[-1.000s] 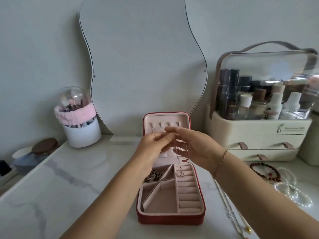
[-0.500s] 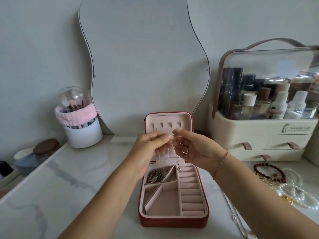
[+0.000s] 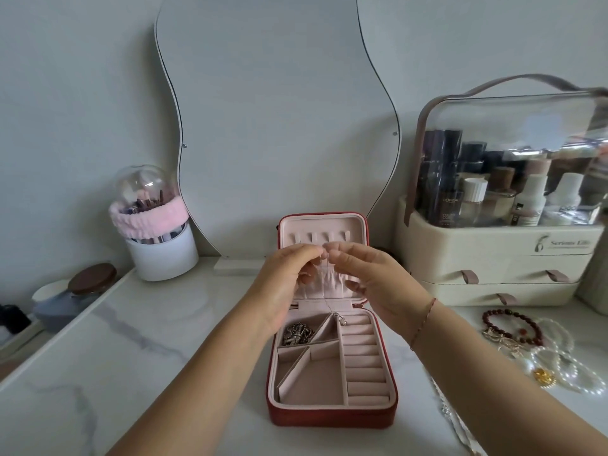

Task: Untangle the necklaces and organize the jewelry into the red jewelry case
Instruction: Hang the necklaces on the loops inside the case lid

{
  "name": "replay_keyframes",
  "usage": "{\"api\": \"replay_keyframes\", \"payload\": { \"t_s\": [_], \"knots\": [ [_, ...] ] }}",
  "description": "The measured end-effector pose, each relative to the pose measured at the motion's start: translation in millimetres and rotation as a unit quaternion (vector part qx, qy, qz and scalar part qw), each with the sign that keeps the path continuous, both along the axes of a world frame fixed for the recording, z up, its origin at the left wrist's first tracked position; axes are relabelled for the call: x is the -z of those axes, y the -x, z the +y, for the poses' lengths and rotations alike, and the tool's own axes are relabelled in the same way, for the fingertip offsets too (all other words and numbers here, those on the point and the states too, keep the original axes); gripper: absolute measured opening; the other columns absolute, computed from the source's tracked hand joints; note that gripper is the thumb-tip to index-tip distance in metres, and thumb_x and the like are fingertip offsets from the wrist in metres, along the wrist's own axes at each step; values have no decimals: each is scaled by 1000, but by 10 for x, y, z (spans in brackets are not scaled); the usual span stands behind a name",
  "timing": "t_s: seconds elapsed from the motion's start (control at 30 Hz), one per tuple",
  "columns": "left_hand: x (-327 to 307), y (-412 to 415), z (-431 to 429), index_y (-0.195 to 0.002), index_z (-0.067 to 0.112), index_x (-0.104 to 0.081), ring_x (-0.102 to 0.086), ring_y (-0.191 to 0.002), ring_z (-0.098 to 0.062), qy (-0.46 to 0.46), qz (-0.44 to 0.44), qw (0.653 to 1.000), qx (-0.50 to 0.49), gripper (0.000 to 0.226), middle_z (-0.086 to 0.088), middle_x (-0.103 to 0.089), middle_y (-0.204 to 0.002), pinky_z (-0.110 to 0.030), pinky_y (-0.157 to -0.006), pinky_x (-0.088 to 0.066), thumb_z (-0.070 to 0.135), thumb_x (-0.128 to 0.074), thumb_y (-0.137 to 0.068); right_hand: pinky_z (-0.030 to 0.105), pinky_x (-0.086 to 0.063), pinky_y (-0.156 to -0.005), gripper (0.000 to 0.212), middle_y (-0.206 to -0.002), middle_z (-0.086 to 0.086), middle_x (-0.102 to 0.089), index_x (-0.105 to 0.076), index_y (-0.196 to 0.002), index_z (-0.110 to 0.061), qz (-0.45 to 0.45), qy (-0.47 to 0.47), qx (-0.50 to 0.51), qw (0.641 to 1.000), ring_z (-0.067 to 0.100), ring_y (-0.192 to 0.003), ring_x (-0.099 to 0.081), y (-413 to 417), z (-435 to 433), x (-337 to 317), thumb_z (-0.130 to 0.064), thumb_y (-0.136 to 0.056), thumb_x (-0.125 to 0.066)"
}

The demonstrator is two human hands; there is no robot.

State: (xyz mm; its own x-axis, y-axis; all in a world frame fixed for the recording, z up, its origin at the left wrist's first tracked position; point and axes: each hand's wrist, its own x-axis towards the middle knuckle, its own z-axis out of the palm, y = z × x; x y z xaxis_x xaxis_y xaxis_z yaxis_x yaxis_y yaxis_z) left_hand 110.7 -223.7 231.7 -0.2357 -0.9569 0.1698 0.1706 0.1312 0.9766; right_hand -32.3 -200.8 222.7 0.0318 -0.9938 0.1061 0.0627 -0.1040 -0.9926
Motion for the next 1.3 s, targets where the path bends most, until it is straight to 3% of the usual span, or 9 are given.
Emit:
{"api": "replay_keyframes", "payload": {
  "t_s": [0.1,0.2,0.47,0.57,0.67,0.83,0.93,1.1,1.3],
  "knots": [
    [-75,2,-20,-54,20,-66,-44,-58,-6,10,-20,1000,-10,18,7,-54,-61,-21,-60,-36,25,-64,-72,21,-42,-74,11,-83,-2,-67,-70,-92,-14,28,26,-18,999,9,-80,-57,7,-15,-93,-22,-87,-64],
    [-123,-7,-67,-60,19,-67,-44,-64,-9,23,-30,999,-25,28,5,-57,-65,-23,-64,-37,20,-63,-88,13,-43,-62,13,-68,0,-65,-67,-80,-9,21,31,-23,999,7,-62,-56,-16,-32,-168,-18,-88,-62],
    [-274,-54,-132,-67,15,-47,-52,-55,-12,-75,102,991,47,30,-1,-54,-64,-21,-56,-49,16,-46,-97,30,-45,-79,27,-71,1,-59,-49,-65,-17,-128,-66,-90,986,14,-66,-56,90,-81,-424,-18,-91,-42],
    [-326,-143,-178,-70,17,-44,-38,-40,-7,-112,139,981,73,29,3,-45,-54,-17,-41,-33,21,-41,-99,30,-50,-76,27,-63,1,-56,-49,-66,-16,-177,-64,-96,977,14,-59,-53,159,-110,-481,-21,-93,-44],
    [-337,-197,-240,-71,16,-50,-25,-35,-4,-71,71,994,50,27,8,-33,-47,-17,-39,-16,24,-48,-97,25,-51,-63,25,-57,-1,-50,-52,-72,-15,-171,-48,-76,981,11,-52,-46,187,-173,-499,-21,-95,-45],
    [-173,-167,-356,-91,12,-70,-44,-39,3,48,-81,992,-84,9,18,-51,-49,-9,-43,-33,19,-67,-88,14,-27,-37,21,-55,0,-42,-57,-72,-11,-19,9,93,995,5,-41,-31,96,-362,-341,-15,-93,-57],
    [9,-147,-555,-86,13,-75,-58,-59,11,93,-119,971,-187,9,12,-69,-71,-8,-60,-42,19,-76,-80,15,-34,-45,26,-52,-4,-49,-58,-62,-13,93,54,201,974,6,-45,-38,13,-511,-167,-17,-87,-66],
    [167,-69,-722,-73,16,-73,-45,-44,-1,175,-222,905,-319,11,13,-45,-41,-14,-46,-29,25,-78,-77,25,-43,-59,11,-70,-2,-64,-64,-73,-15,223,91,320,916,14,-67,-56,-171,-647,-38,-21,-81,-65],
    [185,87,-744,-71,19,-67,-60,-71,-23,206,-288,837,-418,14,1,-67,-75,-28,-57,-34,27,-70,-82,28,-31,-57,14,-77,-3,-54,-53,-74,-20,370,73,387,842,23,-67,-49,-329,-712,-41,-29,-84,-56]
  ]
}}
